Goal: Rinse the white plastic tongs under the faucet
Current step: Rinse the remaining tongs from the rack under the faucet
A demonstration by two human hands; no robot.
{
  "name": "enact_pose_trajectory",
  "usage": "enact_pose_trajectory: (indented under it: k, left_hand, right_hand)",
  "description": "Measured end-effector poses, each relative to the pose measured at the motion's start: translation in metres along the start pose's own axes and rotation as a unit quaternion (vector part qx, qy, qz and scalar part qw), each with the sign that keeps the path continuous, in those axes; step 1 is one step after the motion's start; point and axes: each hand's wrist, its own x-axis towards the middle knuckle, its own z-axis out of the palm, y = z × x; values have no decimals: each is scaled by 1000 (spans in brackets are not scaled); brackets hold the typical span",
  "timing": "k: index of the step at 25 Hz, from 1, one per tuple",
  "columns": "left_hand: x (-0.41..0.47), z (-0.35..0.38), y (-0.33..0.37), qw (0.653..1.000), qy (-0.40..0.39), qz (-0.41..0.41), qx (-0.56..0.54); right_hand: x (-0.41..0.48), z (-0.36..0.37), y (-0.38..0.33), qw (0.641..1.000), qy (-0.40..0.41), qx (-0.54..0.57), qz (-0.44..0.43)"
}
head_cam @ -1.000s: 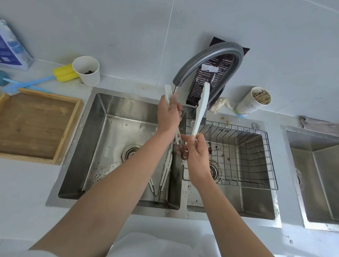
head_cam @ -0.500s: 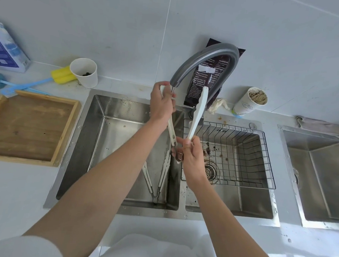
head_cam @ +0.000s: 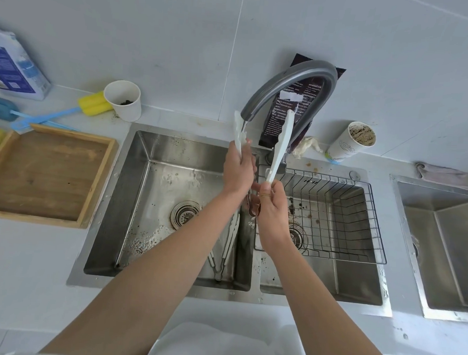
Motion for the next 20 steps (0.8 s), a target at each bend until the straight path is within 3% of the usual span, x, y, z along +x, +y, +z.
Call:
enact_pose_trajectory:
  k: [7, 14, 17, 20]
  left_hand:
    - [6, -9, 8, 991, -42, -79, -102]
    - [10, -11, 29, 983, -76, -81, -143]
    - [10, -10, 34, 979, -69, -89, -170]
    - [14, -9, 37, 975, -62, -99, -188]
  right_hand:
    - [0, -13, 13, 999, 5, 11, 51]
    - [1, -17, 15, 973, -3, 133, 188]
    - [4, -15, 14, 970, -13, 107, 218]
    - [7, -14, 12, 981, -23, 42, 190]
